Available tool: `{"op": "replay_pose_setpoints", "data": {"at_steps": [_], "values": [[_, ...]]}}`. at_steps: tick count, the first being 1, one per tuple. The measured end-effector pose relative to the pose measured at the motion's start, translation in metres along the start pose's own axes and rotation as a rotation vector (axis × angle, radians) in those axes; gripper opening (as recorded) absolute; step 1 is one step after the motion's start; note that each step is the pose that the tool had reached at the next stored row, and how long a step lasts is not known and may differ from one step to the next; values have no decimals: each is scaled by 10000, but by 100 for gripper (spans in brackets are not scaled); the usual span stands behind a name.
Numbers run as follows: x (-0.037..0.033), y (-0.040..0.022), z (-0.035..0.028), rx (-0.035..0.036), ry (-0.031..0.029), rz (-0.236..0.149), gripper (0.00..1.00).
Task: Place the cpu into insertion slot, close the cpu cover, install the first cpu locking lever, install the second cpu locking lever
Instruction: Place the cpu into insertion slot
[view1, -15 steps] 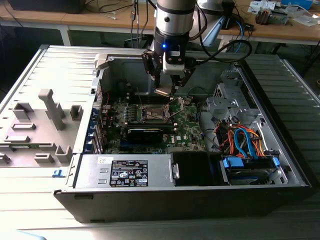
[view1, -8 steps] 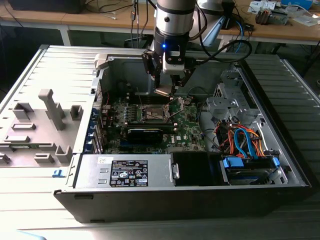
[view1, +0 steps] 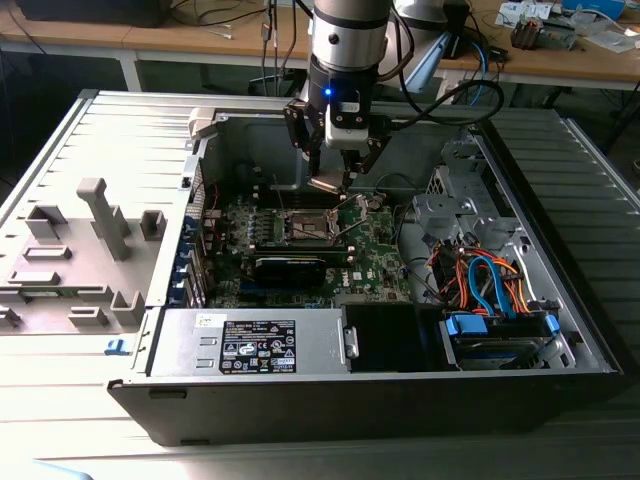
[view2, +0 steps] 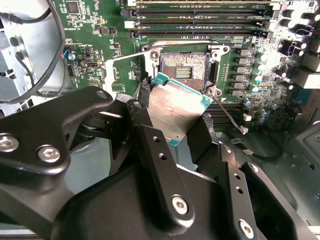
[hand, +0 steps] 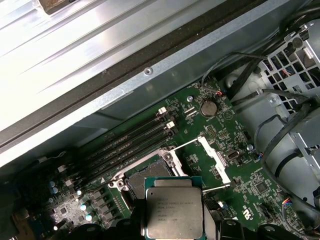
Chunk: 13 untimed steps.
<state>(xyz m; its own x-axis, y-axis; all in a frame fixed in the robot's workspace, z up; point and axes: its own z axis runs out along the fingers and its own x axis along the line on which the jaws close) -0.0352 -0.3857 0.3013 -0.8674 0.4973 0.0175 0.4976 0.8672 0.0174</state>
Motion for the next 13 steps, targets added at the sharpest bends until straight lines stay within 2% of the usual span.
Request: {"op": "replay_pose_setpoints", "data": {"at_steps": [13], "values": [[0,0,1,-2,-1,62,55]]}}
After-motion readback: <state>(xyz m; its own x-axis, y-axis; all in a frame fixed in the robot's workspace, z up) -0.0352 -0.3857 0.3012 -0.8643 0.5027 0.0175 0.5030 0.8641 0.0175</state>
